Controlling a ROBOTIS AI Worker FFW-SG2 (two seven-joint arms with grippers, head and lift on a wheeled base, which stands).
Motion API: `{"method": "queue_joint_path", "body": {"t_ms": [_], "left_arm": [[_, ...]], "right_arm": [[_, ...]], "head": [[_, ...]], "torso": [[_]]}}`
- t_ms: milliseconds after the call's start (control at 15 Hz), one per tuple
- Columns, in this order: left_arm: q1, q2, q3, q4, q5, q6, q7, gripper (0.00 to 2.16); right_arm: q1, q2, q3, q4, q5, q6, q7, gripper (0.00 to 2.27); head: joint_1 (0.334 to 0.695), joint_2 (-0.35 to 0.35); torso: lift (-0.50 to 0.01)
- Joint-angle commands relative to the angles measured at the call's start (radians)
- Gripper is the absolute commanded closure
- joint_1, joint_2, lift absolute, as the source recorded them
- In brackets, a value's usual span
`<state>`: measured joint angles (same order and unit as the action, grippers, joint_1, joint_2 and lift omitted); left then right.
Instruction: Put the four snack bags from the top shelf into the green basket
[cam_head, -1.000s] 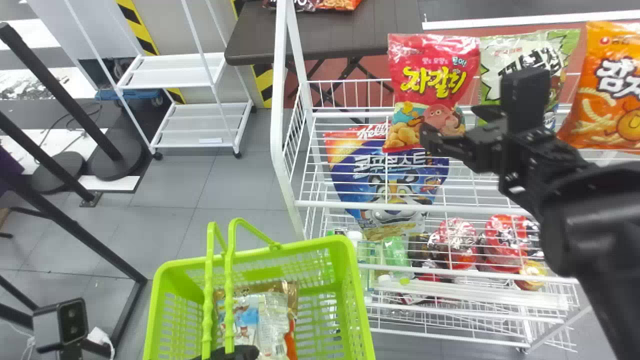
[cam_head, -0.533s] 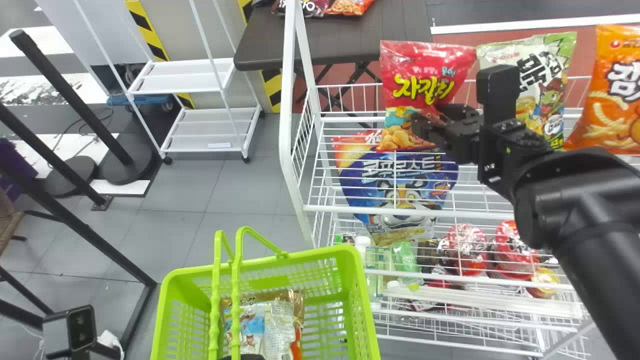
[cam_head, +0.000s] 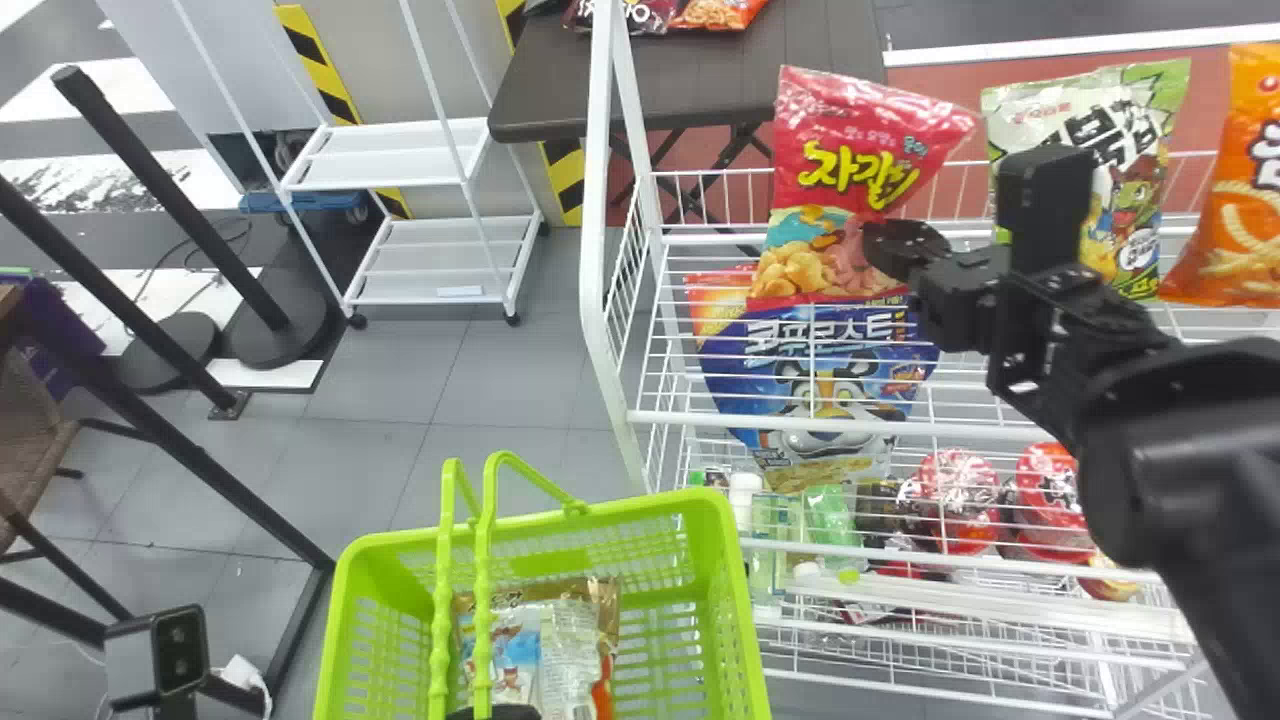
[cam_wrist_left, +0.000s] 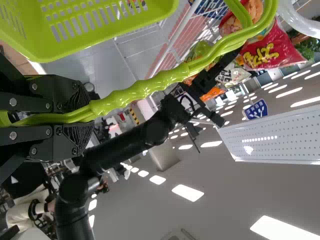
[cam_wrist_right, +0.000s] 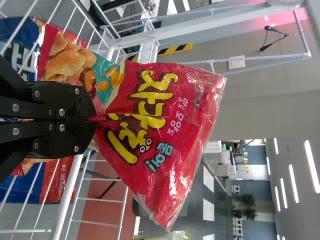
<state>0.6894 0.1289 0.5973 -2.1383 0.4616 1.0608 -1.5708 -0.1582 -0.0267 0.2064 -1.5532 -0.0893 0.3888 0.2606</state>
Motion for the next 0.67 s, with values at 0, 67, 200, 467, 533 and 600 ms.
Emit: {"method": "queue_joint_path", "body": {"t_ms": [0,67,200,467,533,600], "left_arm": [[0.002,0.0,0.006,0.0,0.002,0.0,-0.01,2.15],[0.002,0.0,0.006,0.002,0.002,0.0,-0.01,2.15],[0.002,-0.002,0.006,0.002,0.002,0.0,-0.01,2.15],[-0.001,-0.003,0.001,-0.002,0.002,0.003,-0.01,2.15],[-0.002,-0.005,-0.001,-0.002,0.0,0.003,-0.01,2.15],[-0.004,-0.008,-0.001,-0.002,0.0,0.003,-0.01,2.15]], "right_arm": [[0.149,-0.001,-0.01,-0.258,0.0,0.105,0.009,2.25],[0.226,-0.002,-0.004,-0.393,-0.001,0.16,0.031,2.25],[0.355,-0.019,0.019,-0.576,-0.073,0.215,0.069,2.25],[0.476,-0.096,0.12,-0.691,-0.228,0.332,0.092,2.25],[0.474,-0.107,0.142,-0.689,-0.25,0.353,0.097,2.25],[0.471,-0.111,0.171,-0.682,-0.256,0.414,0.097,2.25]], "head": [[0.695,0.233],[0.695,0.238],[0.695,0.279],[0.695,0.35],[0.695,0.35],[0.695,0.35]], "torso": [[0.0],[0.0],[0.0],[0.0],[0.0],[0.0]]}}
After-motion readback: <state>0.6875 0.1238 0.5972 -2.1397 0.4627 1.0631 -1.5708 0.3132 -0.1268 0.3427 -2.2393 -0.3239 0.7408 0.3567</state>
